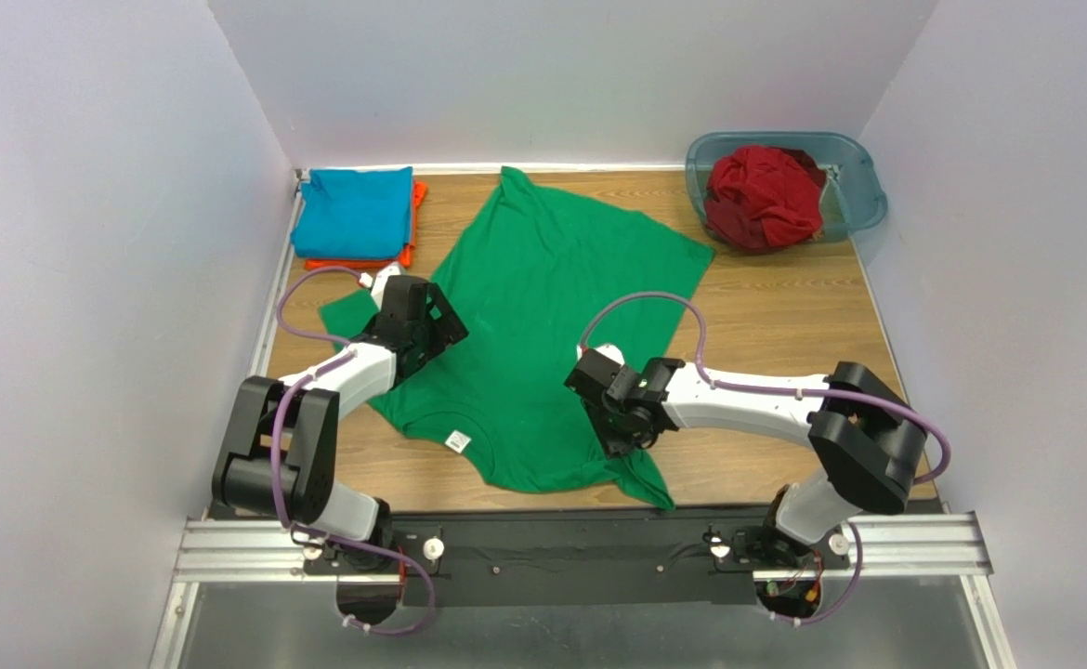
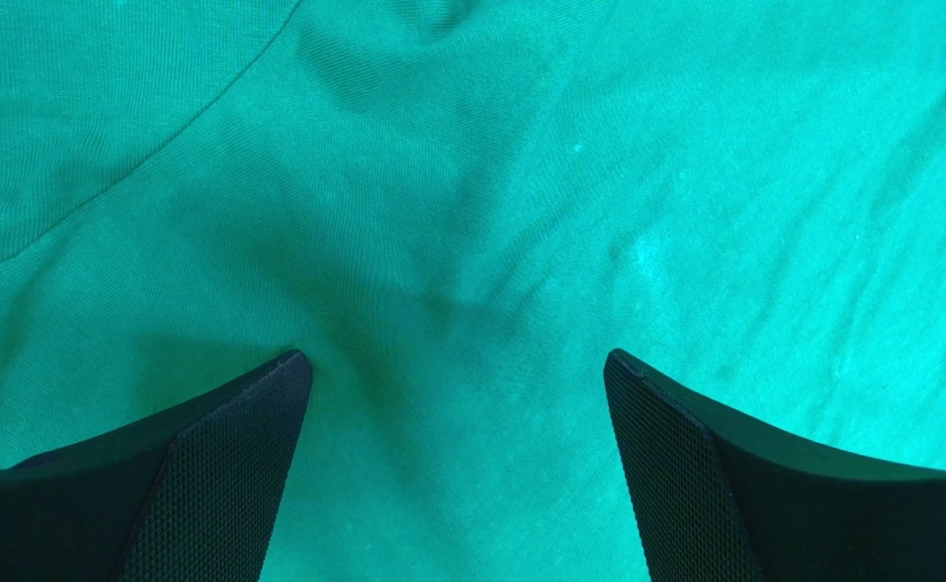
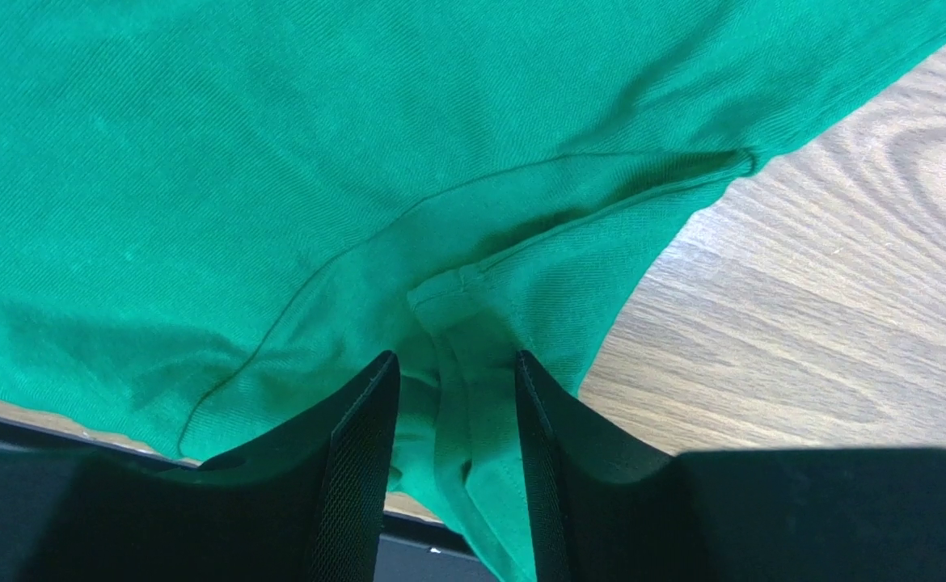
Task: Fold and stack the t-shirts
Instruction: Flatten the tshirt out
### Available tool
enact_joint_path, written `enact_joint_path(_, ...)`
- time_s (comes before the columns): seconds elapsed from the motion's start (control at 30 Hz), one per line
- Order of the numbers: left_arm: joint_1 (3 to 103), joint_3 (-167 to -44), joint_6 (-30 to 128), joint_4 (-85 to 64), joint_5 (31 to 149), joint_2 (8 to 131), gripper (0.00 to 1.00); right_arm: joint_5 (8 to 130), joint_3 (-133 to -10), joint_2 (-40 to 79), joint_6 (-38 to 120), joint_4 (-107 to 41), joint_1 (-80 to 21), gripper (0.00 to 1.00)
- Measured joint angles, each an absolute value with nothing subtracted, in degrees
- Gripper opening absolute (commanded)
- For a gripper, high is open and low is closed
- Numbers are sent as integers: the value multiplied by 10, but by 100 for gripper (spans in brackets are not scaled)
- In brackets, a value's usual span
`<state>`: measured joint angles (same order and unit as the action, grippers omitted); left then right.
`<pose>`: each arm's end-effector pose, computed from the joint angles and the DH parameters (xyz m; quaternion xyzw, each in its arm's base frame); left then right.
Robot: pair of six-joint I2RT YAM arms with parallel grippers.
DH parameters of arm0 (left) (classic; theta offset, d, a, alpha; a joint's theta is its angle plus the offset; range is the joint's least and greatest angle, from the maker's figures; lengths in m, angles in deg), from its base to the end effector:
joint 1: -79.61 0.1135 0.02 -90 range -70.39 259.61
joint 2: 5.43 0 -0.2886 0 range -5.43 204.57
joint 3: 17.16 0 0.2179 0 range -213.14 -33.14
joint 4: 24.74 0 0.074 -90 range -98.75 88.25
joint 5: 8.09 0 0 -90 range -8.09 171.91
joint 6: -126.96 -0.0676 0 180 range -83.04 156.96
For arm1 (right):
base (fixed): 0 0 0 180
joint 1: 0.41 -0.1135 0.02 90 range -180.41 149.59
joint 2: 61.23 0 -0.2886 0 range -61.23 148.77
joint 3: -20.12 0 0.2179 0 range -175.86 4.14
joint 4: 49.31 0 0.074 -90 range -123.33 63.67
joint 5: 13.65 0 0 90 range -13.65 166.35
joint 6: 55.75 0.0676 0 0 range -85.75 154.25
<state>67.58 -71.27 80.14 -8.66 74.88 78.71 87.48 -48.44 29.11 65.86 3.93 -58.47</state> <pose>0.2726 -0.0496 0.1899 -0.2706 0.8857 -0.1225 0.3569 0.1488 0.2140 0.1857 -0.2134 0.9635 0.0233 0.1598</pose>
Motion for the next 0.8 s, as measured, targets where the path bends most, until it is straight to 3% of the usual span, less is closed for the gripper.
enact_joint_path(0.1, 676, -713, 801, -87, 749, 787, 98, 871, -484, 291, 659, 39, -585, 29)
enact_joint_path(0.13, 676, -713, 801, -87, 749, 787, 98, 871, -484, 291, 659, 39, -585, 20)
enact_joint_path(0.17, 676, -713, 801, -87, 748, 788, 98, 870, -484, 291, 657, 39, -585, 20)
enact_joint_path(0.33, 676, -716, 801, -86, 744, 790, 98, 870, -480, 287, 673, 38, -585, 1)
enact_joint_path(0.63, 676, -723, 801, -80, 730, 796, 98, 875, -442, 143, 705, 51, -585, 1)
enact_joint_path(0.73, 676, -726, 801, -76, 729, 798, 98, 866, -435, 125, 704, 54, -585, 27)
enact_joint_path(0.77, 676, -727, 801, -75, 728, 799, 98, 860, -433, 128, 701, 54, -585, 45)
enact_joint_path(0.8, 676, -727, 801, -74, 728, 799, 98, 854, -433, 135, 698, 54, -585, 54)
